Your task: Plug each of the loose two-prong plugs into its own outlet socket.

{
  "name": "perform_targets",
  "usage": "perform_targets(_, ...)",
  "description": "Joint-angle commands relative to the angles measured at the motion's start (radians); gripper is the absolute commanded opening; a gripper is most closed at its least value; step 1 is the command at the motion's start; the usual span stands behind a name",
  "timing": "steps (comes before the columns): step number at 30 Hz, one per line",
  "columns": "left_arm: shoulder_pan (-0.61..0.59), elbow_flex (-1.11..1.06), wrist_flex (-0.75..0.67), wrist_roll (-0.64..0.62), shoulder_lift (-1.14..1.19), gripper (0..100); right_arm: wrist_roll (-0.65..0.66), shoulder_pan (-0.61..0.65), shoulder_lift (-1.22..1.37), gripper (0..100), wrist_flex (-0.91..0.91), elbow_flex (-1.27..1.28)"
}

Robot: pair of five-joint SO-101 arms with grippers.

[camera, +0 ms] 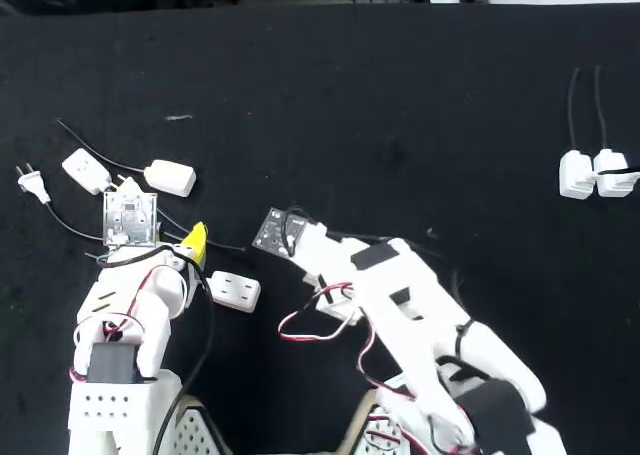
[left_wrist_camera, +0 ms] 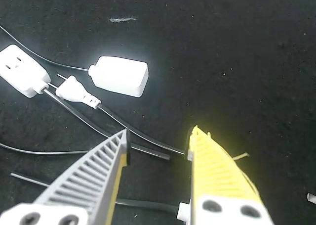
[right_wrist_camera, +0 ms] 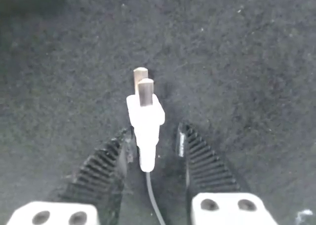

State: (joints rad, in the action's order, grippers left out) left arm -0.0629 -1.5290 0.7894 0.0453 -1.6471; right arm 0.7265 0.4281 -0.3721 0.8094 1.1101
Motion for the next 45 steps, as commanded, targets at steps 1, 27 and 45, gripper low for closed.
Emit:
perform_targets(1,-0.008,0.005,-0.020,0.003,-0.011,21,0.011,-0.015,0.035,12.2,-0.009,-0.054)
perform_targets(27,-0.002,-0.007,-0.020,0.003,-0.012,21,-0.359,-0.014,-0.472,1.1,0.031,-0.056)
perform_targets(45,-0.074,-0.022,-0.123,-0.176,-0.014,21,-0.489,0.192,-0.243,1.1,-0.235,-0.107)
